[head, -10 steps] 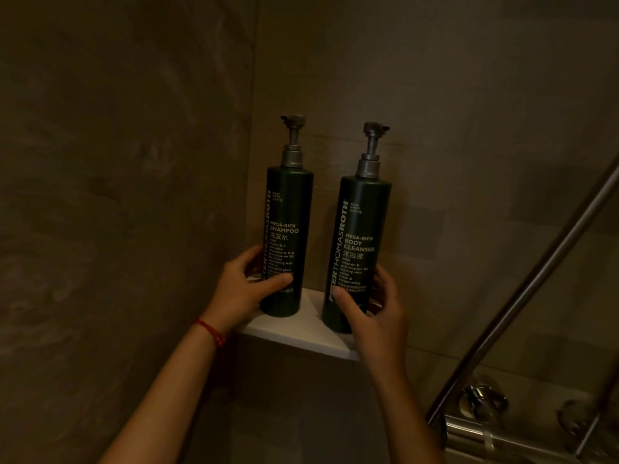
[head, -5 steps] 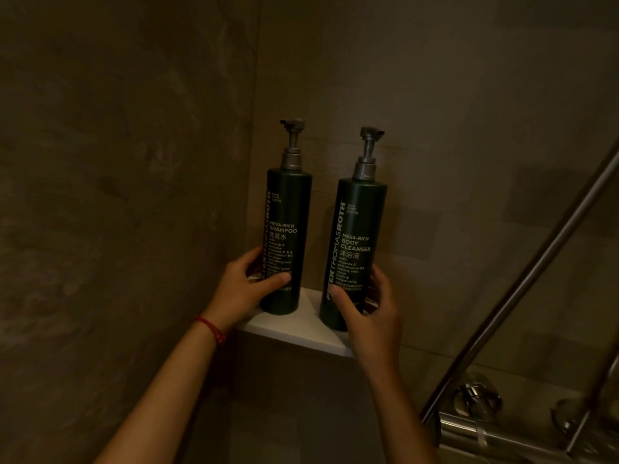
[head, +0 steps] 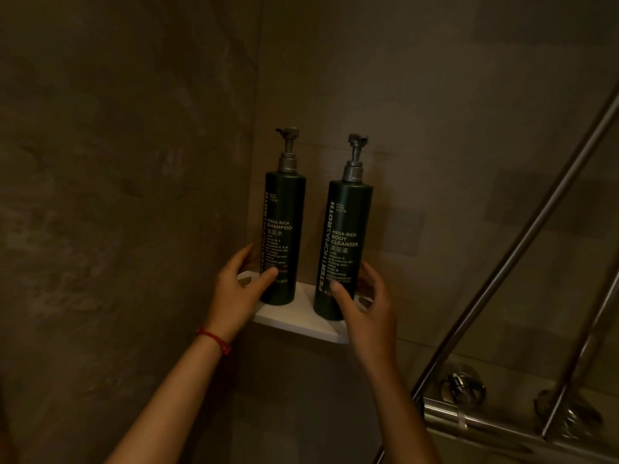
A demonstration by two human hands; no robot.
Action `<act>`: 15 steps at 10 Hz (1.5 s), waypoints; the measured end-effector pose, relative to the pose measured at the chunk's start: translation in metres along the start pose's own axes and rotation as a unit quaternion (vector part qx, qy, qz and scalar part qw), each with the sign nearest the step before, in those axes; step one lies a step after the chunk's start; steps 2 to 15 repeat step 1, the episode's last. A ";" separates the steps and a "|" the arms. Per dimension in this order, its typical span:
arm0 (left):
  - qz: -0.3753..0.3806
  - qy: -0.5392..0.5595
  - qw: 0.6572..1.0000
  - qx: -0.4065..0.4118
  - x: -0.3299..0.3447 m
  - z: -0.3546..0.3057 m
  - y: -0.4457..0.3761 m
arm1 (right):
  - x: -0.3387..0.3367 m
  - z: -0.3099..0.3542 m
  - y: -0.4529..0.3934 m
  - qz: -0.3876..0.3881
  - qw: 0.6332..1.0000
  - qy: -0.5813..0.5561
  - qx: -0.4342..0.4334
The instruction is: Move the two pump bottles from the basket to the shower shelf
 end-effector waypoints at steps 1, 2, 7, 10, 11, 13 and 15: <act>-0.027 -0.042 0.999 0.000 0.001 -0.005 0.014 | -0.005 0.006 0.009 0.005 1.000 0.025 0.008; -0.027 -0.042 0.999 0.000 0.001 -0.005 0.014 | -0.005 0.006 0.009 0.005 1.000 0.025 0.008; -0.027 -0.042 0.999 0.000 0.001 -0.005 0.014 | -0.005 0.006 0.009 0.005 1.000 0.025 0.008; -0.027 -0.042 0.999 0.000 0.001 -0.005 0.014 | -0.005 0.006 0.009 0.005 1.000 0.025 0.008; -0.027 -0.042 0.999 0.000 0.001 -0.005 0.014 | -0.005 0.006 0.009 0.005 1.000 0.025 0.008; -0.027 -0.042 0.999 0.000 0.001 -0.005 0.014 | -0.005 0.006 0.009 0.005 1.000 0.025 0.008; -0.027 -0.042 0.999 0.000 0.001 -0.005 0.014 | -0.005 0.006 0.009 0.005 1.000 0.025 0.008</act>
Point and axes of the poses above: each hand's wrist, its own y-axis away from the middle knuckle, its own x-axis out of the palm, z = x × y, the point moved 2 cm from there along -y, towards the middle knuckle, and after that the axes turned 13 degrees about z, right-handed, at the moved point
